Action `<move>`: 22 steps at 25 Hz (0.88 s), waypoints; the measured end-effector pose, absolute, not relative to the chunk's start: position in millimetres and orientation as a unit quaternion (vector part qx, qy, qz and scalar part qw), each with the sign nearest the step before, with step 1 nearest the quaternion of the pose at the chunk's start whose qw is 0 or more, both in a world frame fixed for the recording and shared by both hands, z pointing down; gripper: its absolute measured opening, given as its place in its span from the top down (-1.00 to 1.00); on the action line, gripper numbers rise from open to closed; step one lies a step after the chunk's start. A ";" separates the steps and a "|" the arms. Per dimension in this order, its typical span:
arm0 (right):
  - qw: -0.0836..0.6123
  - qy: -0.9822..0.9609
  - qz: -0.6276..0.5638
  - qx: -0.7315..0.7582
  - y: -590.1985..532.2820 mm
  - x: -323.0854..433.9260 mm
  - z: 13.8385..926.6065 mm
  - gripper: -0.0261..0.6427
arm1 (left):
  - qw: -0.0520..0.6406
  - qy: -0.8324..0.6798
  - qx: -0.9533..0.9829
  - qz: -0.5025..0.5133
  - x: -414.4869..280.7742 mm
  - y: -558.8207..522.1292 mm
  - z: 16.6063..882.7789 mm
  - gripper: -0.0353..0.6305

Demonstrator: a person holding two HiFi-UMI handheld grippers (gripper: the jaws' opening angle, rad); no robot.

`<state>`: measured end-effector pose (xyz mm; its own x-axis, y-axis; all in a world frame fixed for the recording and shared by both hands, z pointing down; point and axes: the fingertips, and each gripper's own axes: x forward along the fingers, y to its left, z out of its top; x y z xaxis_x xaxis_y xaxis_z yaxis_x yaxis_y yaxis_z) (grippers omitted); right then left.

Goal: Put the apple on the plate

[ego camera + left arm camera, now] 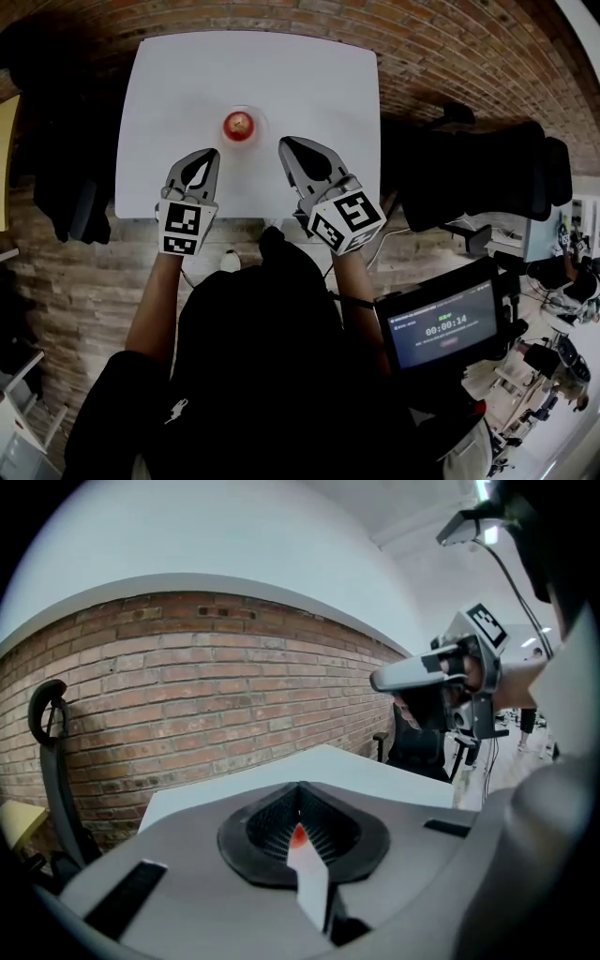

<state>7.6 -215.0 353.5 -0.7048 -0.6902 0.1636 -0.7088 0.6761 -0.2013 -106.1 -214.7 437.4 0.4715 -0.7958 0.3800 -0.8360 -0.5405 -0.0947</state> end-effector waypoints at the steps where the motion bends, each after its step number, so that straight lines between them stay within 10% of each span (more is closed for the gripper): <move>1: 0.040 -0.915 0.120 0.383 -212.1 5.6 352.3 0.91 | 0.050 -0.475 0.858 0.191 -106.9 -211.8 434.0 0.88; 22: 0.046 -0.912 0.064 0.403 -180.2 5.4 322.6 0.91 | 0.054 -0.477 0.872 0.099 -121.5 -168.5 366.5 0.88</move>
<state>5.4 -180.2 322.6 -0.6714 -0.7285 0.1361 -0.7404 0.6674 -0.0802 -121.5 -168.5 366.5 0.5253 -0.8212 0.2230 -0.8423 -0.5389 -0.0003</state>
